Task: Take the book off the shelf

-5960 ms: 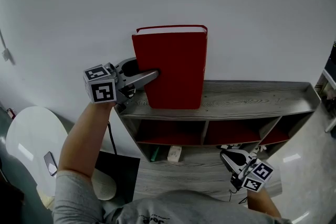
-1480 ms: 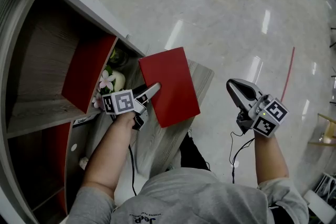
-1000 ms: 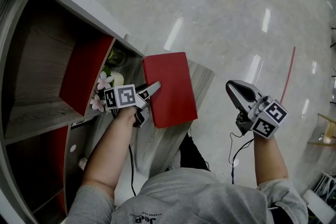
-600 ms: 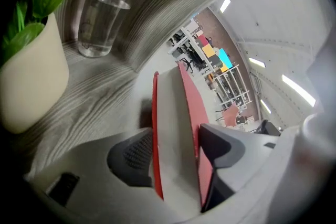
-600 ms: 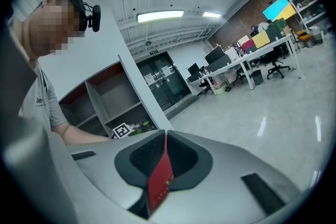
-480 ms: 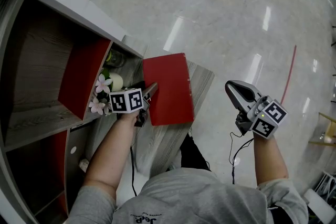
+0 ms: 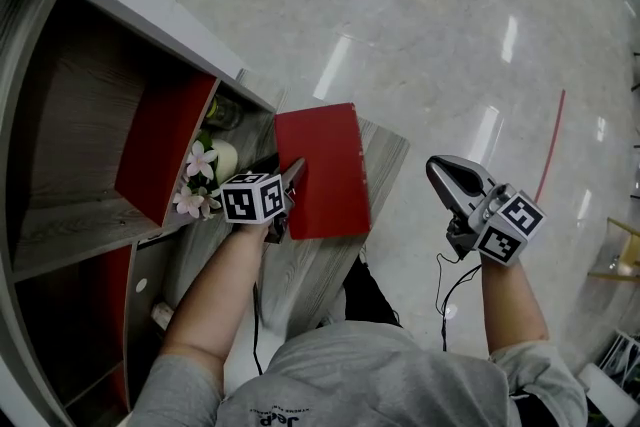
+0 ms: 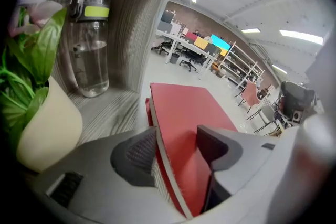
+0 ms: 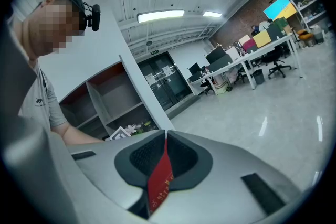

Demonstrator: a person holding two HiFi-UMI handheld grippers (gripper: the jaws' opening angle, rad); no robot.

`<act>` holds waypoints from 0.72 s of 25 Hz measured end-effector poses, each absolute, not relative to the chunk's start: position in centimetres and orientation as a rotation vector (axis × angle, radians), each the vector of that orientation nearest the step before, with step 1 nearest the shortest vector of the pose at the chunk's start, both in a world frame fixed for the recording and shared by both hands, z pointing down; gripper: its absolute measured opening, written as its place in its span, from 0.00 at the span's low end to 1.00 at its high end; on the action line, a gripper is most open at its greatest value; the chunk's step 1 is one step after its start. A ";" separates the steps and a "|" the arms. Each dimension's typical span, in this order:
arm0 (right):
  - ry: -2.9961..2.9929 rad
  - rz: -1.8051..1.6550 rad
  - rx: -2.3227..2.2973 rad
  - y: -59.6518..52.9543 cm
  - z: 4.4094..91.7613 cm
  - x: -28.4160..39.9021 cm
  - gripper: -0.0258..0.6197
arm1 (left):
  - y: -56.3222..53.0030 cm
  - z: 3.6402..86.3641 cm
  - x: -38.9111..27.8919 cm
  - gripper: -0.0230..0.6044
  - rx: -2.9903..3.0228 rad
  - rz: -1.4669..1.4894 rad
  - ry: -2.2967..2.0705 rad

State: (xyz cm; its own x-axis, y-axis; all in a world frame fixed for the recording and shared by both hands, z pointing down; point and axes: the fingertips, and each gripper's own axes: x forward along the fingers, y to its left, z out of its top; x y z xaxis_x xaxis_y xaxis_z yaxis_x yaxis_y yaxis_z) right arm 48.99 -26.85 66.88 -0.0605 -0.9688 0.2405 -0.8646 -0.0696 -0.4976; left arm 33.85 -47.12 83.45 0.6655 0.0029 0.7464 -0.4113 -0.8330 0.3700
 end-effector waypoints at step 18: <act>2.129 -0.715 -1.927 -29.9 61.8 46.6 0.09 | -45.7 73.7 30.4 0.36 2.498 0.681 -0.319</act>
